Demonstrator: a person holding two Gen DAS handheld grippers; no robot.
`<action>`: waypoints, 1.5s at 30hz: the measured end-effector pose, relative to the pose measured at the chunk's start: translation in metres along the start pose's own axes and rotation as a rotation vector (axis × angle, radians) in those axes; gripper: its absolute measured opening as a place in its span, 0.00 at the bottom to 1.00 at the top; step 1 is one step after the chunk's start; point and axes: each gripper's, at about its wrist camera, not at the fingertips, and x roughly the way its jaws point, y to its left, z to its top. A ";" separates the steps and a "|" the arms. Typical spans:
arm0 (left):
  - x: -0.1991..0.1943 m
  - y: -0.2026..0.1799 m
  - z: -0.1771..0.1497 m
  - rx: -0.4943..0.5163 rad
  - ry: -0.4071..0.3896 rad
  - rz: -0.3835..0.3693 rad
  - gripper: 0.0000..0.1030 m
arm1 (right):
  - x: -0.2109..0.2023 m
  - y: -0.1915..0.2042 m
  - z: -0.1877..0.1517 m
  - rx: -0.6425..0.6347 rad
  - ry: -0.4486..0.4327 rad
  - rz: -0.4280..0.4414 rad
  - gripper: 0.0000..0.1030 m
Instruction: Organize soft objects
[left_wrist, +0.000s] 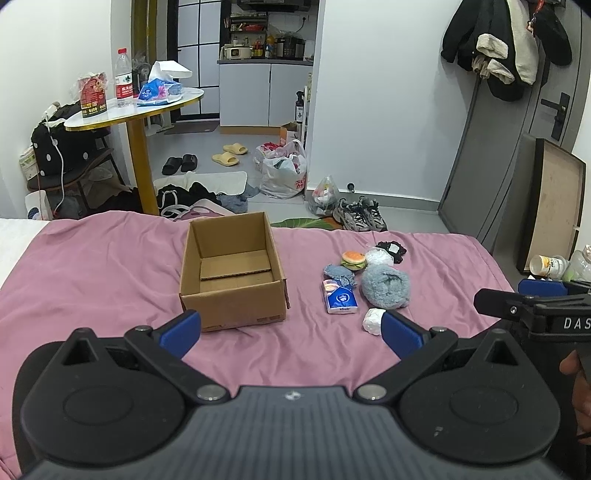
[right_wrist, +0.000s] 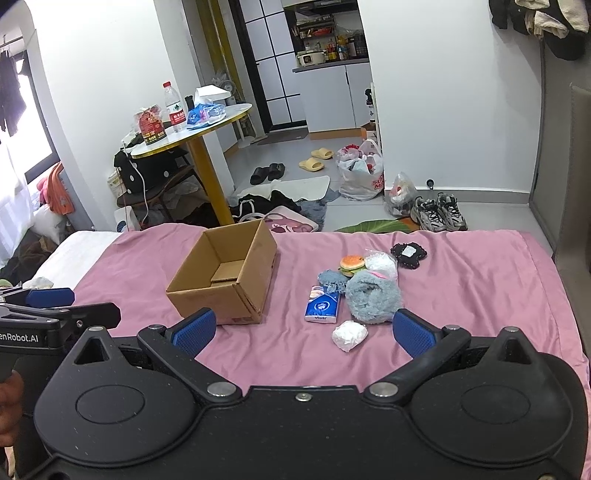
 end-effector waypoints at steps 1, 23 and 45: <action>0.001 0.000 0.001 -0.001 0.002 -0.001 1.00 | 0.001 -0.002 0.000 0.002 0.000 -0.002 1.00; 0.065 -0.013 0.023 -0.029 0.068 -0.062 1.00 | 0.043 -0.040 0.001 0.125 0.022 -0.031 1.00; 0.132 -0.034 0.034 -0.017 0.142 -0.142 0.96 | 0.086 -0.084 -0.003 0.254 0.072 -0.068 0.89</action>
